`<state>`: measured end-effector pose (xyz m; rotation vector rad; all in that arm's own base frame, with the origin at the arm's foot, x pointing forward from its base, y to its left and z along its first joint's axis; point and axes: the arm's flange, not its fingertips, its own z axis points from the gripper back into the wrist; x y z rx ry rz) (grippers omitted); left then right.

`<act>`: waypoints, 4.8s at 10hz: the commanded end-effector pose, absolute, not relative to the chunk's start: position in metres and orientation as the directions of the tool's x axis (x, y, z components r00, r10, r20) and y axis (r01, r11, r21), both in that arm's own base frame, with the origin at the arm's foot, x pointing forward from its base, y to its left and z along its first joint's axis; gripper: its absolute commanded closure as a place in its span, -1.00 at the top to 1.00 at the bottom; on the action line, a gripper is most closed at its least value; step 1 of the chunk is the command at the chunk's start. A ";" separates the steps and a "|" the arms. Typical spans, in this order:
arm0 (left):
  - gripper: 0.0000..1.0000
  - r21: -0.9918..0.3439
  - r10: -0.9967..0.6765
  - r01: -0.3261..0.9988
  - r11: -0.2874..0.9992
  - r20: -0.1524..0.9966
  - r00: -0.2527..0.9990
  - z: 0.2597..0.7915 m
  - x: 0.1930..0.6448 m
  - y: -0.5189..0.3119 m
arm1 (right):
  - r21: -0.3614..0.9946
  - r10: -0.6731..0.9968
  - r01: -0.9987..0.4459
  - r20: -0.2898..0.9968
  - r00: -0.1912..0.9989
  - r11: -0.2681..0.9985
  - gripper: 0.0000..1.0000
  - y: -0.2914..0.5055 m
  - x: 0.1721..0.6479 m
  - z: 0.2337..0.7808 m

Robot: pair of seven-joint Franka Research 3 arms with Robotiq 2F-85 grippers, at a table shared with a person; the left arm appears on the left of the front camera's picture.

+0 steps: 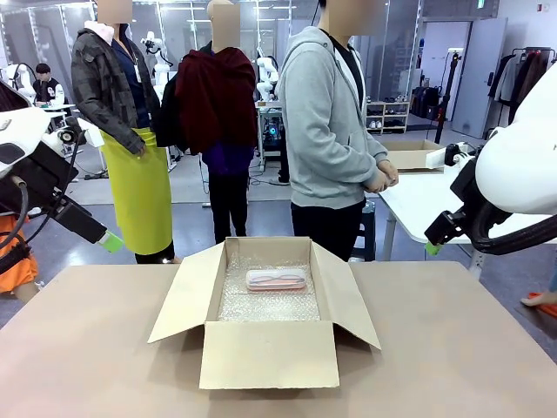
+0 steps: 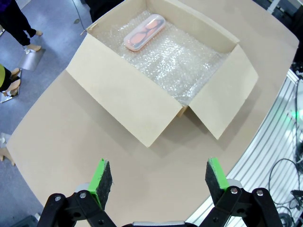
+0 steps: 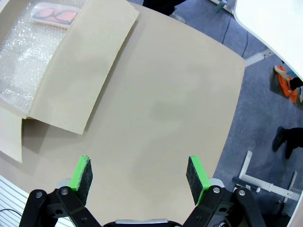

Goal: Pack the glasses set securely to prepare it for shipping.
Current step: Put the Glasses case from the right side of the table into the Package Box.

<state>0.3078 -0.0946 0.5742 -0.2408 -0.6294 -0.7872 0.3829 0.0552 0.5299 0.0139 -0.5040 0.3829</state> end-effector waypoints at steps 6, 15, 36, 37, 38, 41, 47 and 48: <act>1.00 0.032 -0.584 0.730 0.683 0.624 0.519 0.574 0.308 -0.093 | -0.086 0.363 -0.368 0.474 0.802 0.926 1.00 0.055 0.385 0.531; 1.00 0.032 -0.584 0.730 0.683 0.624 0.519 0.574 0.308 -0.093 | -0.086 0.363 -0.368 0.474 0.802 0.926 1.00 0.055 0.385 0.531; 1.00 0.032 -0.584 0.730 0.683 0.624 0.519 0.574 0.308 -0.093 | 0.077 0.141 -0.156 0.170 0.975 0.985 1.00 0.027 0.497 0.468; 1.00 0.032 -0.584 0.730 0.683 0.624 0.519 0.574 0.308 -0.093 | 0.084 0.129 -0.141 0.141 0.982 0.986 1.00 0.024 0.506 0.457; 1.00 0.032 -0.584 0.730 0.683 0.624 0.519 0.574 0.308 -0.093 | 0.098 0.110 -0.121 0.110 0.988 0.988 1.00 0.017 0.517 0.447; 1.00 0.032 -0.584 0.730 0.683 0.624 0.519 0.574 0.308 -0.093 | 0.063 0.061 -0.066 0.070 0.996 0.996 1.00 0.008 0.542 0.407; 1.00 0.032 -0.584 0.730 0.683 0.624 0.519 0.574 0.308 -0.093 | 0.104 0.033 -0.034 0.008 0.999 0.994 1.00 0.004 0.570 0.333; 1.00 0.032 -0.584 0.730 0.683 0.624 0.519 0.574 0.308 -0.093 | 0.111 0.017 -0.018 0.004 1.000 0.994 1.00 0.004 0.570 0.326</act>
